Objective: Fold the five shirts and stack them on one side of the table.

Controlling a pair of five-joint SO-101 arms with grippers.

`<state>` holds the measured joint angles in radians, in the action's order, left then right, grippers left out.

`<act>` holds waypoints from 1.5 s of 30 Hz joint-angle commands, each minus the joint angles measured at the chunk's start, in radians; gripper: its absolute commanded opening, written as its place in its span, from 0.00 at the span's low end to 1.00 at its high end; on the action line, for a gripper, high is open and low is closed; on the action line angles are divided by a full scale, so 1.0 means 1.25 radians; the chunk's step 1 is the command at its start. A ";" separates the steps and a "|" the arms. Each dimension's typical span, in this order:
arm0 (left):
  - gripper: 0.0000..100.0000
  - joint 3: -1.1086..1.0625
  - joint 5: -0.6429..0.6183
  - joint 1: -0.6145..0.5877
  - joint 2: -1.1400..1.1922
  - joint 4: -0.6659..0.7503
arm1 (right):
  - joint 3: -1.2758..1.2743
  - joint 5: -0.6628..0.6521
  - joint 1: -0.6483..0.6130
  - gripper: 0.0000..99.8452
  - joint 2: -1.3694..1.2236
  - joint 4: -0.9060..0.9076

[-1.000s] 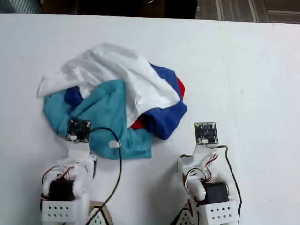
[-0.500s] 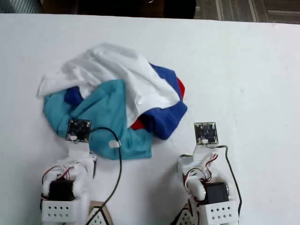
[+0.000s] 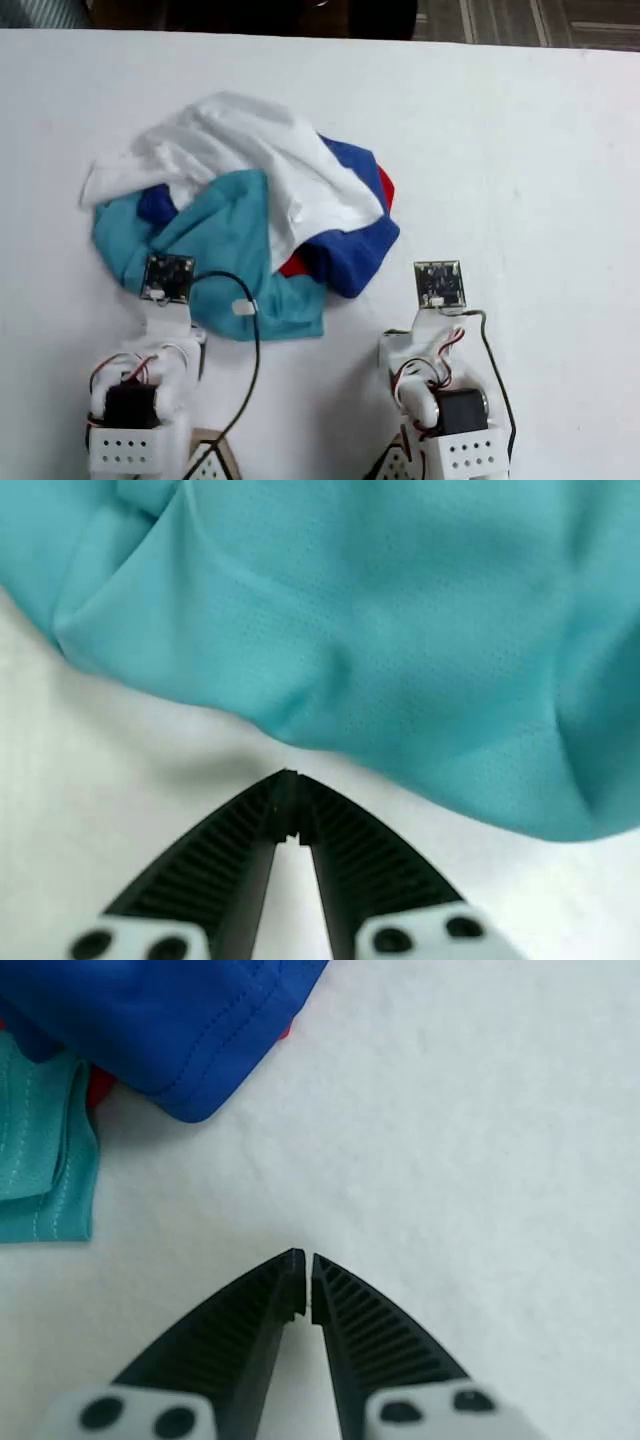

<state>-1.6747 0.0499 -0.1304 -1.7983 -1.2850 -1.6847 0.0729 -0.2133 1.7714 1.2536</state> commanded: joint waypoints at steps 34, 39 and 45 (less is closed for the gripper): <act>0.19 0.069 0.048 -0.555 -0.021 0.627 | -0.006 0.005 -0.002 0.02 0.012 0.006; 0.19 0.207 0.000 -0.363 -0.016 0.498 | -0.006 0.005 -0.002 0.02 0.012 0.006; 0.19 0.236 -0.005 -0.133 -0.016 0.408 | -0.006 0.005 -0.002 0.02 0.012 0.006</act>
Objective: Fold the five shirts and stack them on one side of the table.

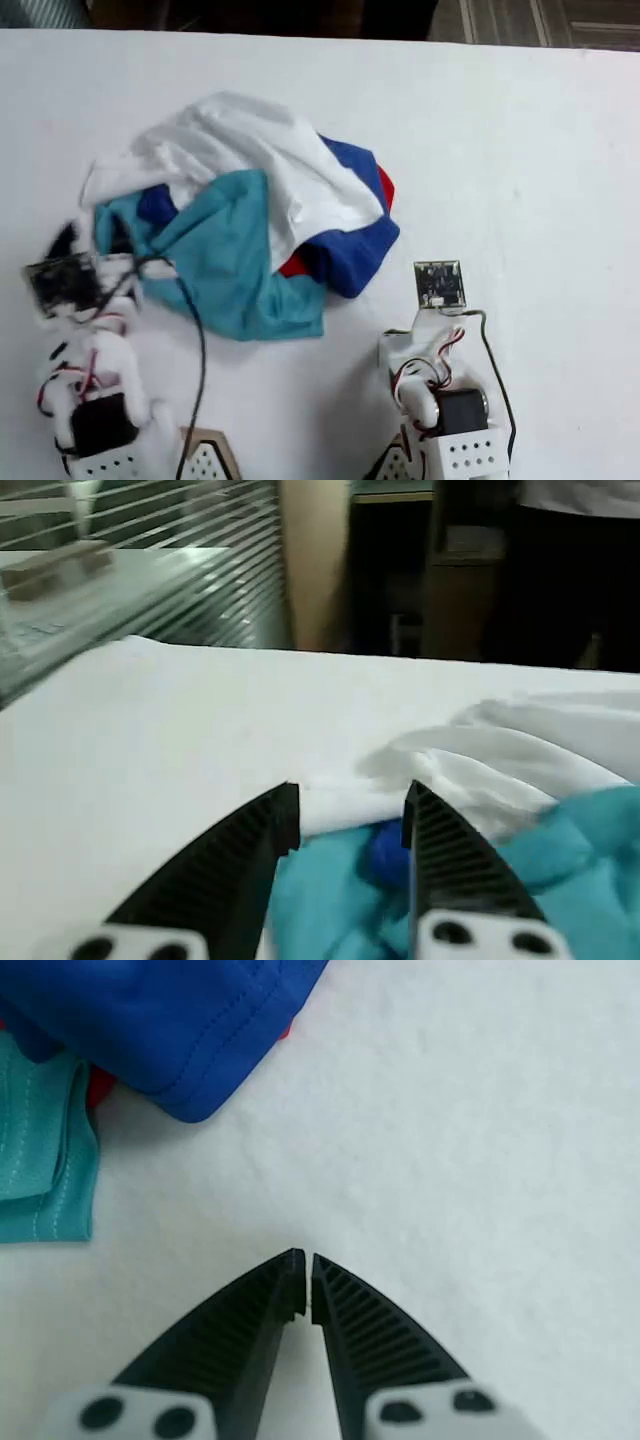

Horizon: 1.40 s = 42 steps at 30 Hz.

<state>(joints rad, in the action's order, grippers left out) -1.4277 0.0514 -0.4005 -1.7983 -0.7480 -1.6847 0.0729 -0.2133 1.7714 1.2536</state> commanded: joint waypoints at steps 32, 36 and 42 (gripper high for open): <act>0.36 0.849 -0.119 0.335 1.124 -0.258 | -0.006 0.005 -0.002 0.02 0.012 0.006; 0.35 0.897 -0.139 0.346 1.209 -0.279 | -0.006 0.005 -0.002 0.02 0.012 0.006; 0.35 0.904 -0.139 0.351 1.408 -0.280 | -0.006 0.005 -0.002 0.02 0.012 0.006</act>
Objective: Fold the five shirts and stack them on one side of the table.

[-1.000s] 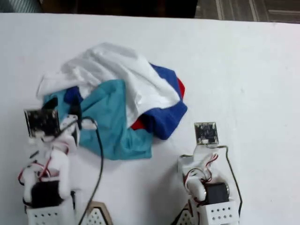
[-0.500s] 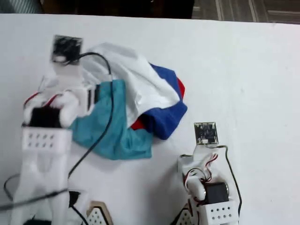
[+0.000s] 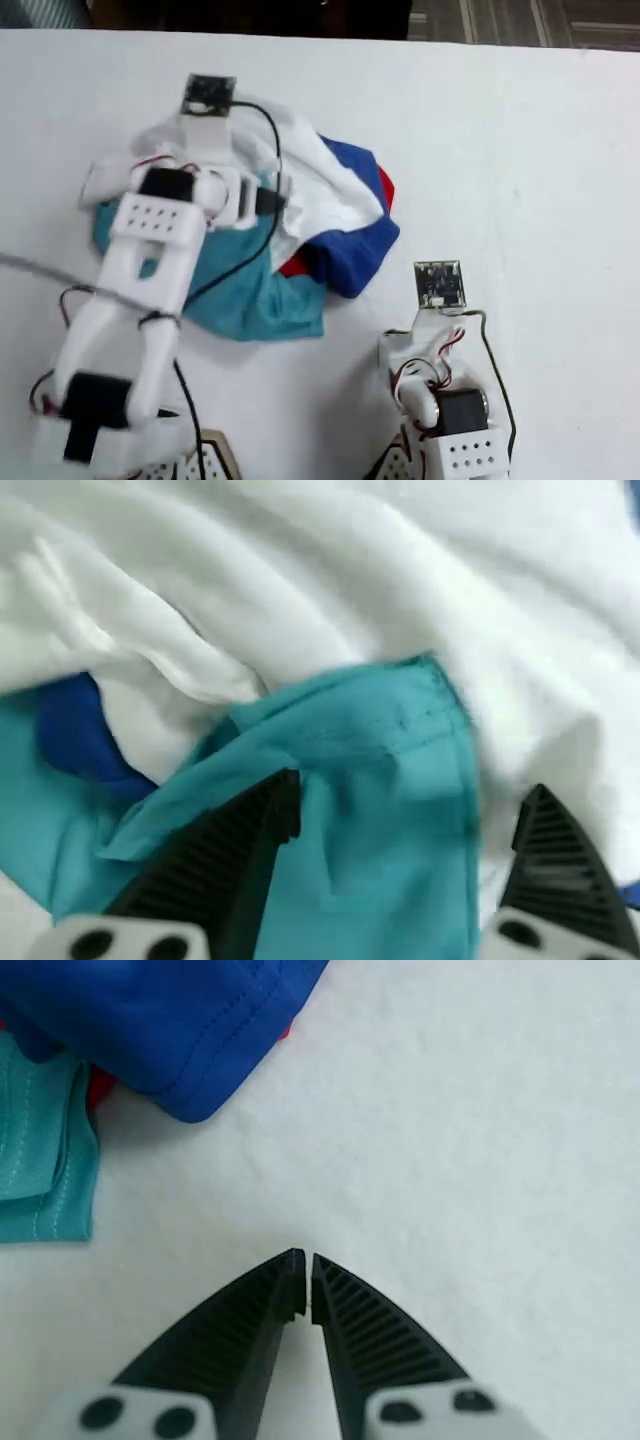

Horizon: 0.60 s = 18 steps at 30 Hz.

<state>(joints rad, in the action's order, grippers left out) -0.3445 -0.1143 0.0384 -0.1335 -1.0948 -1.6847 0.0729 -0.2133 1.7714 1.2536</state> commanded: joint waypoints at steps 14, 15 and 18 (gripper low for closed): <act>0.05 0.099 0.106 -0.069 0.312 -0.060 | -0.006 0.005 -0.002 0.02 0.012 0.006; 0.03 0.106 0.109 -0.086 0.311 -0.070 | -0.006 0.005 -0.002 0.02 0.012 0.006; 0.03 0.160 0.110 -0.157 0.311 -0.134 | -0.006 0.005 -0.002 0.02 0.012 0.006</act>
<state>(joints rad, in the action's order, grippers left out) -0.1972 0.0161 -0.0368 0.2562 -1.1899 -1.6847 0.0729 -0.2133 1.7714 1.2536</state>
